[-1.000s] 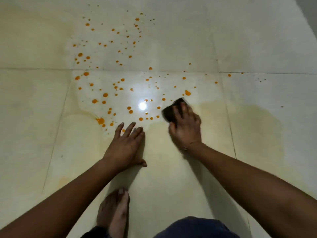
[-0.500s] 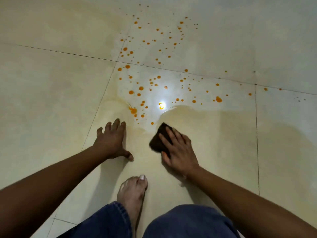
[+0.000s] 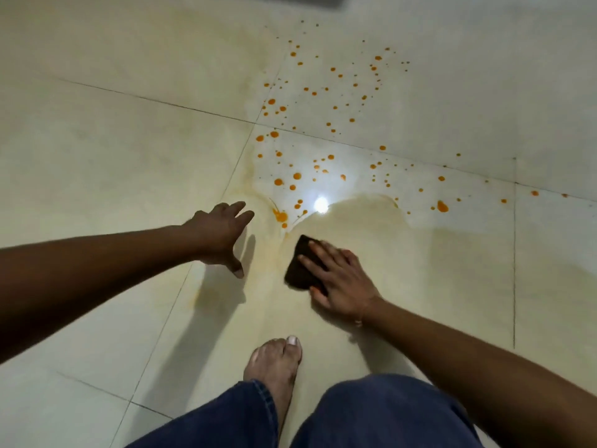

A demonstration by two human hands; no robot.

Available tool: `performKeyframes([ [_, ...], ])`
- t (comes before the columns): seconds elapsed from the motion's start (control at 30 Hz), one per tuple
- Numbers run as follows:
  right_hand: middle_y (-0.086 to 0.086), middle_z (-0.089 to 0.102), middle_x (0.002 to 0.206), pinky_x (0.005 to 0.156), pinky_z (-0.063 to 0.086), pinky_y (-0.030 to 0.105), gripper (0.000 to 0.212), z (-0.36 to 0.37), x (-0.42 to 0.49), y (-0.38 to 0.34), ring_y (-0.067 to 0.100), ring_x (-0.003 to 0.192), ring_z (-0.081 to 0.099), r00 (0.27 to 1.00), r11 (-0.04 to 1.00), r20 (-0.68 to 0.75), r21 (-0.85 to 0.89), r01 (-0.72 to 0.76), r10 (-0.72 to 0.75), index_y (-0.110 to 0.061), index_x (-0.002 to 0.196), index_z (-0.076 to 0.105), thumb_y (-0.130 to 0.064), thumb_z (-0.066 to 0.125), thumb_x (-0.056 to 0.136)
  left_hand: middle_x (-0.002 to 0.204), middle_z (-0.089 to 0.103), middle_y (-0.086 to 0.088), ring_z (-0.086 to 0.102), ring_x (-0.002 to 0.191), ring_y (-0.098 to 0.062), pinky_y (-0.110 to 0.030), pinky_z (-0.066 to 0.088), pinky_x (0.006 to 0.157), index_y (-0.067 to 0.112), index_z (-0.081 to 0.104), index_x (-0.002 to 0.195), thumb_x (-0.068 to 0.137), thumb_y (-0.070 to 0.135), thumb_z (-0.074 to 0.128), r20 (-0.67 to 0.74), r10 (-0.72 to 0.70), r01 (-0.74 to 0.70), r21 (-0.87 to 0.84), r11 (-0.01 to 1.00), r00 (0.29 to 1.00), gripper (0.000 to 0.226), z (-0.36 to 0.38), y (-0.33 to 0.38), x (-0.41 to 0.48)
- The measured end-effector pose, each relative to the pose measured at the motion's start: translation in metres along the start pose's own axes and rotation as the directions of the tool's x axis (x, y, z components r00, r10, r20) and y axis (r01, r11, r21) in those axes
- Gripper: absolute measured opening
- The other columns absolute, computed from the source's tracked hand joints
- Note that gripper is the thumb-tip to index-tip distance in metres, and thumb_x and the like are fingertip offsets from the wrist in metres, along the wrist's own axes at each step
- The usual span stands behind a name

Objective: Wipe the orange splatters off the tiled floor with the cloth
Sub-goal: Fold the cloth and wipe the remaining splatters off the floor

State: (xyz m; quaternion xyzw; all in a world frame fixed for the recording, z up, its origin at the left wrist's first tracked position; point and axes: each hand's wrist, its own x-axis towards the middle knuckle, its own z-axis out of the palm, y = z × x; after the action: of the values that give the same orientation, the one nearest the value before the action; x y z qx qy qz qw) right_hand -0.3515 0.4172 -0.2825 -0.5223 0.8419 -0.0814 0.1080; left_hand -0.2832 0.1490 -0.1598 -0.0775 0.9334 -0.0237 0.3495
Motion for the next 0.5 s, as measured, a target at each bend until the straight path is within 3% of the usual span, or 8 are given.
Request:
performKeyframes([
  [0.1,0.012,0.028,0.157,0.106,0.030,0.052,0.067,-0.023,0.049,0.038,0.031,0.143,0.025,0.944,0.945,-0.049,0.023,-0.325,0.326,-0.024,0.146,0.039,-0.048,0.034,0.084,0.162,0.001,-0.007,0.014,0.146,-0.031,-0.052,0.041,0.103,0.017,0.008,0.153,0.062,0.064,0.078,0.002,-0.018,0.018,-0.040,0.999,1.000,0.125,0.005,-0.007,0.009],
  [0.17,0.010,0.022,0.159,0.109,0.025,0.052,0.069,-0.023,0.074,0.022,0.030,0.145,0.018,0.922,0.923,-0.052,0.032,-0.383,0.384,-0.024,0.149,0.034,-0.049,0.030,0.084,0.163,0.000,-0.007,0.013,0.146,-0.032,-0.051,0.036,0.107,0.017,0.007,0.153,0.062,0.067,0.077,0.005,-0.034,0.034,-0.062,0.997,0.999,0.126,0.018,-0.015,0.019],
  [0.23,0.009,0.019,0.161,0.111,0.022,0.052,0.070,-0.013,0.072,0.001,0.030,0.146,0.017,0.992,0.992,0.014,0.007,-0.124,0.123,-0.026,0.150,0.032,-0.050,0.031,0.085,0.163,0.000,-0.007,0.010,0.148,-0.031,-0.052,0.027,0.112,0.017,0.007,0.154,0.067,0.073,0.069,-0.046,-0.059,0.052,-0.137,0.989,0.997,0.120,0.033,-0.026,0.033],
  [0.3,0.008,0.019,0.161,0.110,0.021,0.049,0.067,-0.007,0.055,0.005,0.030,0.146,0.018,0.976,0.984,0.129,-0.004,0.177,-0.175,-0.028,0.151,0.029,-0.050,0.037,0.087,0.163,0.004,-0.007,0.010,0.148,-0.030,-0.052,0.021,0.115,0.016,0.013,0.154,0.076,0.079,0.048,-0.144,-0.101,0.063,-0.250,0.966,0.984,0.106,0.046,-0.036,0.046],
  [0.37,0.009,0.023,0.160,0.108,0.020,0.047,0.067,-0.014,0.080,0.031,0.030,0.146,0.021,0.964,0.966,0.105,-0.056,0.253,-0.246,-0.028,0.150,0.032,-0.050,0.039,0.087,0.161,0.016,-0.009,0.019,0.146,-0.032,-0.052,0.025,0.111,0.014,0.024,0.151,0.079,0.081,0.029,-0.231,-0.128,0.052,-0.309,0.950,0.964,0.098,0.057,-0.049,0.060],
  [0.43,0.009,0.024,0.159,0.108,0.018,0.046,0.067,-0.026,0.127,0.050,0.031,0.146,0.022,1.000,0.997,0.022,-0.078,0.017,-0.016,-0.027,0.149,0.034,-0.050,0.035,0.086,0.157,0.029,-0.010,0.029,0.142,-0.034,-0.051,0.028,0.107,0.014,0.037,0.146,0.086,0.072,0.029,-0.369,-0.102,-0.026,-0.327,0.945,0.924,0.084,0.074,-0.055,0.070],
  [0.5,0.010,0.024,0.159,0.111,0.018,0.048,0.067,-0.030,0.170,0.041,0.032,0.146,0.019,0.954,0.955,-0.039,0.021,-0.297,0.298,-0.026,0.149,0.034,-0.050,0.032,0.087,0.155,0.034,-0.008,0.031,0.141,-0.031,-0.049,0.026,0.108,0.015,0.043,0.144,0.092,0.058,0.035,-0.477,-0.103,-0.087,-0.360,0.929,0.873,0.067,0.090,-0.062,0.078],
])
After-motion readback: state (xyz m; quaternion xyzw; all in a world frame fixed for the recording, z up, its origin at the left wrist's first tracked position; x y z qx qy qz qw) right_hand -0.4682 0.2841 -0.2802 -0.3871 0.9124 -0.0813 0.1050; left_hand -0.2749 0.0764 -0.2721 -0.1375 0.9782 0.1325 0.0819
